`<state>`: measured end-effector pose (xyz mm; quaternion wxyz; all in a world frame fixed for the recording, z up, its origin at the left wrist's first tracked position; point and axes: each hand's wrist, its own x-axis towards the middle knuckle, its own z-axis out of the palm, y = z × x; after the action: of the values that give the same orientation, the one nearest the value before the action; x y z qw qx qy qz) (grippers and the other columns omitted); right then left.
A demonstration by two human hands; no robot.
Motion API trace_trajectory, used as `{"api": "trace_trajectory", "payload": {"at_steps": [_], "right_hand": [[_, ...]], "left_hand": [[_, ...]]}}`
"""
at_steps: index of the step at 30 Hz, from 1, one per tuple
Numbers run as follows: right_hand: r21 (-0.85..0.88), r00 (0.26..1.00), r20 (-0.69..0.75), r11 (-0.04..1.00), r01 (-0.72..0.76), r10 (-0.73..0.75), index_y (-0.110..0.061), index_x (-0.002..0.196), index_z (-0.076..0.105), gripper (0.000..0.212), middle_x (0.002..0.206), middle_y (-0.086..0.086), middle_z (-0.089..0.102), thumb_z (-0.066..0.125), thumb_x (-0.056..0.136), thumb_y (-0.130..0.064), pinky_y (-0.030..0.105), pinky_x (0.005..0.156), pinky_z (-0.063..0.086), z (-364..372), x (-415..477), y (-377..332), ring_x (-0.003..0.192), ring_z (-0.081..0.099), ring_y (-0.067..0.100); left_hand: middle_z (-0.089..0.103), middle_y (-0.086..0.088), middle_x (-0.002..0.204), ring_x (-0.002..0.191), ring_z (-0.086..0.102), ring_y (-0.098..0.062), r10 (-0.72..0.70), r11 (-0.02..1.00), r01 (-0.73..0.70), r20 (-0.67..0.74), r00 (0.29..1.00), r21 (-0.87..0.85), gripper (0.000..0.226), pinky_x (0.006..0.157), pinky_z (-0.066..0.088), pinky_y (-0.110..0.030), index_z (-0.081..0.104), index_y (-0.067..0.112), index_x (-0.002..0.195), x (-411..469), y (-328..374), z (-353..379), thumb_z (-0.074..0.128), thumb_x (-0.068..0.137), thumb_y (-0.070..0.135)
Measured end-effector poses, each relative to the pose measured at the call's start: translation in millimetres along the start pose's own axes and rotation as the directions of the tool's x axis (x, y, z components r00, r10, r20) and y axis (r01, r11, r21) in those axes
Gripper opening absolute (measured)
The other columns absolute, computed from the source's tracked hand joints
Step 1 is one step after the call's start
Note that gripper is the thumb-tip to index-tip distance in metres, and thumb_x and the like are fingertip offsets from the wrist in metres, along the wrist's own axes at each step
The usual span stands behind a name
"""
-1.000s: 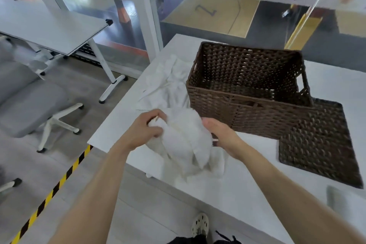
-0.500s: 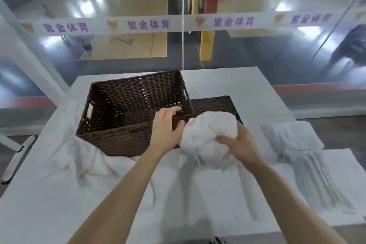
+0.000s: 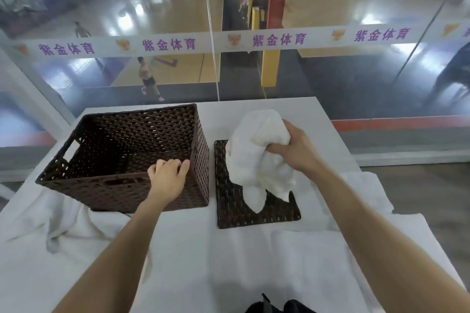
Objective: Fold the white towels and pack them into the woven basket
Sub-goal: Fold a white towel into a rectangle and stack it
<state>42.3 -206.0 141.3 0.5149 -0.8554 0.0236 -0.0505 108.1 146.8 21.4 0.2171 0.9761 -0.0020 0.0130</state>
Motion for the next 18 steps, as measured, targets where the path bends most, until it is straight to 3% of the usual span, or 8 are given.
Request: {"api": "trace_trajectory", "payload": {"at_steps": [2,3,6,8,10,13,15,18], "right_hand": [[-0.058,0.997,0.055,0.997,0.052,-0.049,-0.032,0.138,0.064,0.056,0.123,-0.009,0.072,0.08,0.087,-0.014,0.045,0.097,0.056,-9.6,13.3,-3.7,0.115,0.066,0.019],[-0.082,0.993,0.097,0.994,0.077,-0.069,-0.03,0.135,0.065,0.054,0.121,-0.008,0.072,0.08,0.087,-0.013,0.045,0.097,0.055,-12.9,18.6,-6.0,0.113,0.066,0.02],[-0.191,0.972,0.204,0.969,0.158,-0.118,-0.033,0.129,0.069,0.048,0.115,-0.01,0.072,0.079,0.087,-0.012,0.036,0.09,0.051,-18.3,30.3,-14.8,0.107,0.065,0.017],[-0.272,0.953,0.241,0.93,0.249,-0.184,-0.031,0.119,0.074,0.037,0.107,-0.01,0.073,0.077,0.087,-0.012,0.033,0.083,0.048,-19.8,33.8,-22.2,0.1,0.064,0.017],[-0.333,0.936,0.258,0.887,0.319,-0.24,-0.026,0.113,0.074,0.029,0.103,-0.006,0.075,0.074,0.089,-0.011,0.039,0.082,0.052,-23.1,35.0,-27.7,0.096,0.065,0.021],[-0.392,0.956,0.182,0.875,0.284,-0.228,-0.029,0.128,0.061,0.042,0.11,-0.005,0.072,0.081,0.091,-0.029,0.038,0.083,0.052,-33.3,35.1,-34.4,0.1,0.064,0.02],[-0.329,0.974,0.101,0.917,0.227,-0.205,-0.031,0.131,0.053,0.058,0.109,-0.008,0.068,0.085,0.085,-0.048,0.033,0.082,0.05,-39.4,34.8,-34.4,0.098,0.06,0.013],[-0.316,0.99,0.143,0.947,0.062,-0.017,-0.031,0.139,0.052,0.08,0.117,-0.006,0.063,0.088,0.075,-0.063,0.037,0.09,0.051,-46.2,37.1,-22.7,0.106,0.057,0.015]], "left_hand": [[0.064,0.003,0.1,0.118,0.06,-0.031,0.004,0.999,-0.006,-0.039,0.999,-0.045,0.025,0.113,0.038,-0.054,0.063,0.021,0.096,4.6,11.4,-12.8,0.059,0.107,0.043],[0.065,0.001,0.11,0.119,0.06,-0.029,0.091,0.989,-0.102,-0.105,0.99,-0.109,0.019,0.111,0.044,-0.053,0.065,0.022,0.108,6.3,22.3,-19.0,0.071,0.1,0.038],[0.05,0.003,0.156,0.149,0.041,-0.021,0.479,0.832,-0.503,-0.154,0.864,-0.233,0.087,0.126,0.031,-0.043,0.048,0.025,0.156,6.9,91.1,-41.5,0.092,0.081,0.035],[0.044,0.004,0.165,0.156,0.037,-0.02,0.612,0.74,-0.611,-0.093,0.785,-0.281,0.108,0.13,0.026,-0.045,0.041,0.025,0.163,5.7,141.3,-55.8,0.093,0.071,0.048],[0.057,0.006,0.152,0.144,0.051,-0.018,0.604,0.753,-0.536,0.077,0.793,-0.382,0.1,0.123,0.039,-0.047,0.051,0.029,0.153,8.7,166.9,-60.6,0.092,0.064,0.051],[0.071,0.017,0.129,0.123,0.066,-0.009,0.539,0.791,-0.378,0.255,0.803,-0.481,0.08,0.108,0.054,-0.049,0.062,0.039,0.136,14.4,175.8,-59.4,0.098,0.065,0.037],[0.076,0.018,0.12,0.115,0.07,-0.005,0.5,0.803,-0.364,0.201,0.843,-0.471,0.072,0.103,0.058,-0.048,0.068,0.036,0.128,15.3,182.6,-53.3,0.098,0.063,0.04],[0.075,0.012,0.121,0.114,0.071,-0.01,0.359,0.806,-0.284,0.047,0.932,-0.519,0.074,0.1,0.059,-0.048,0.067,0.025,0.129,21.7,191.1,-45.3,0.098,0.062,0.036]]}}
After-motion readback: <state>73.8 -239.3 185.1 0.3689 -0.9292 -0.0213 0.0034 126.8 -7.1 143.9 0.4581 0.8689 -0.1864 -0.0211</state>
